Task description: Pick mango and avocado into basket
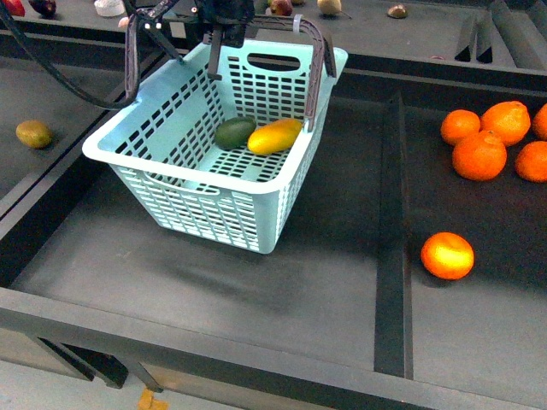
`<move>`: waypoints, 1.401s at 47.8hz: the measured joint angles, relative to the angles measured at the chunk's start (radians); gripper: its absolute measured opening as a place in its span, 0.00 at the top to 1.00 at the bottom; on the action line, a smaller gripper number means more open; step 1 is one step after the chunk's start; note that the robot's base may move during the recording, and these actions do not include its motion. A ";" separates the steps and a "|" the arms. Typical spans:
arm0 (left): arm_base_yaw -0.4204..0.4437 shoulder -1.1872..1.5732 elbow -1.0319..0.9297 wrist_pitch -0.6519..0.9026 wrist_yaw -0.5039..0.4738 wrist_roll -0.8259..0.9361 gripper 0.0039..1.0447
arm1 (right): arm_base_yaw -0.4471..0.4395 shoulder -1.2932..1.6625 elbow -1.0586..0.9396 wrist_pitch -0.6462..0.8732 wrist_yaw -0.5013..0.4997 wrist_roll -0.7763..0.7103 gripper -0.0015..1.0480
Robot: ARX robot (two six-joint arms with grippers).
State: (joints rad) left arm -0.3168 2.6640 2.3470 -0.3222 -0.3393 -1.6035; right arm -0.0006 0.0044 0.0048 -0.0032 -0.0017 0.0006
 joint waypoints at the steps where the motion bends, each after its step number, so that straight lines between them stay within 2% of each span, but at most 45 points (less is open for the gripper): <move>1: 0.000 -0.011 -0.018 -0.001 -0.001 0.002 0.83 | 0.000 0.000 0.000 0.000 0.000 0.000 0.07; 6: -0.002 -0.106 -0.181 -0.003 -0.001 0.004 0.59 | 0.000 0.000 0.000 0.000 0.000 0.000 0.07; 8: -0.001 -0.145 -0.245 0.011 0.002 0.001 0.52 | 0.000 0.000 0.000 0.000 0.000 0.000 0.07; 12: 0.005 -0.289 -0.456 0.075 0.006 -0.005 0.31 | 0.000 0.000 0.000 0.000 0.000 0.000 0.07; 19: 0.037 -0.517 -0.731 0.143 0.006 0.002 0.05 | 0.000 0.000 0.000 0.000 0.000 0.000 0.07; 20: 0.043 -0.548 -0.766 0.148 0.005 0.007 0.05 | 0.000 0.000 0.000 0.000 0.000 0.000 0.07; 23: 0.064 -0.645 -0.866 0.158 0.005 0.026 0.07 | 0.000 0.000 0.000 0.000 0.000 0.000 0.07; 34: 0.173 -1.011 -1.165 0.187 0.000 0.175 0.07 | 0.000 0.000 0.000 0.000 0.000 0.000 0.07; 45: 0.313 -1.419 -1.386 0.209 0.028 0.510 0.07 | 0.000 0.000 0.000 0.000 0.000 0.000 0.07; 49: 0.329 -1.519 -1.461 0.252 0.036 0.678 0.07 | 0.000 0.000 0.000 0.000 0.000 0.000 0.07; 55: 0.329 -1.548 -1.478 0.256 0.041 0.796 0.07 | 0.000 0.000 0.000 0.000 0.000 0.000 0.07; 56: 0.337 -1.551 -1.496 0.296 0.088 0.854 0.09 | 0.000 0.000 0.000 0.000 0.000 0.000 0.07; 57: 0.349 -1.563 -1.541 0.398 0.182 0.919 0.14 | 0.000 0.000 0.000 0.000 0.000 0.000 0.07; 59: 0.338 -1.594 -1.646 0.594 0.296 1.130 0.25 | 0.000 0.000 0.000 0.000 0.000 0.000 0.07; 61: 0.326 -1.634 -1.740 0.720 0.333 1.310 0.35 | 0.000 0.000 0.000 0.000 0.000 0.000 0.07; 67: 0.315 -1.709 -1.873 0.812 0.341 1.503 0.56 | 0.000 0.000 0.000 0.000 0.000 0.000 0.07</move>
State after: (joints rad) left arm -0.0017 0.9546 0.4744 0.4900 0.0017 -0.1001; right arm -0.0006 0.0044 0.0048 -0.0032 -0.0017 0.0006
